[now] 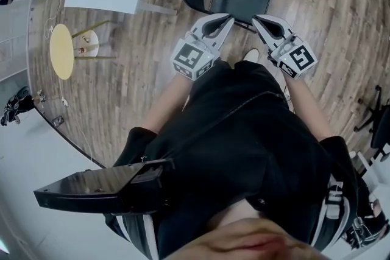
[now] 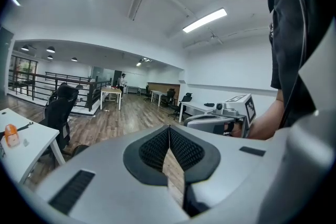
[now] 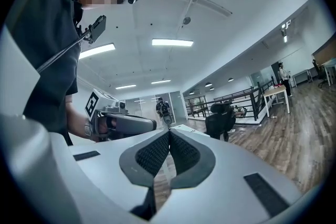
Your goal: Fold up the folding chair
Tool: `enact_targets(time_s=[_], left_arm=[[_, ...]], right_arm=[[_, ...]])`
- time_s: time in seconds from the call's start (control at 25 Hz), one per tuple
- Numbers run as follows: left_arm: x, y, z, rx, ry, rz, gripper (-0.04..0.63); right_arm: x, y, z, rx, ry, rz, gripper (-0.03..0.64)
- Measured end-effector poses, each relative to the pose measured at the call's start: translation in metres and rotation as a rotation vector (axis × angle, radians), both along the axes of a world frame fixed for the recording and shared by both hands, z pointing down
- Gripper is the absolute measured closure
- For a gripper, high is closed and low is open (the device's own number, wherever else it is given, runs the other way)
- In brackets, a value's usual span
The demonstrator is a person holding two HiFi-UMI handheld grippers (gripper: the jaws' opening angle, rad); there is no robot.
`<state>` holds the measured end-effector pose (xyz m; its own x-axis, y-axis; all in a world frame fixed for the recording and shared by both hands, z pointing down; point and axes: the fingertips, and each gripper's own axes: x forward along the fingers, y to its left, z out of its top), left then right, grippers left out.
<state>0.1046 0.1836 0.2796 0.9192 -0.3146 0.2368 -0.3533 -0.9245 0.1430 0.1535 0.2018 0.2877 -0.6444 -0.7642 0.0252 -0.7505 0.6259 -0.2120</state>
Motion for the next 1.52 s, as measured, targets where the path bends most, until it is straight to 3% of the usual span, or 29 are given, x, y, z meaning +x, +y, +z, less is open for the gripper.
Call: enact_targets(time_s=[0.44,0.72,1.08,1.32,1.52], left_arm=[[-0.014,-0.042,0.017,-0.034,0.011,0.082,0.589],[-0.036,-0.103,0.022,-0.054,0.019,0.179,0.589],[-0.063,-0.177,0.06,-0.111,-0.023,0.26,0.589],[-0.06,-0.206,0.101,-0.166,-0.106,0.213,0.589],[-0.075,-0.257,0.156,-0.258,-0.242,0.077,0.586]], right_arm=[[-0.017,-0.039,0.02,-0.053,-0.012,0.099,0.607],[-0.037,-0.088,0.032,-0.099,-0.003,0.215,0.607],[-0.034,-0.136,0.067,-0.168,0.016,0.344,0.606],[-0.004,-0.137,0.105,-0.219,0.005,0.375,0.606],[0.033,-0.142,0.164,-0.301,-0.024,0.367,0.606]])
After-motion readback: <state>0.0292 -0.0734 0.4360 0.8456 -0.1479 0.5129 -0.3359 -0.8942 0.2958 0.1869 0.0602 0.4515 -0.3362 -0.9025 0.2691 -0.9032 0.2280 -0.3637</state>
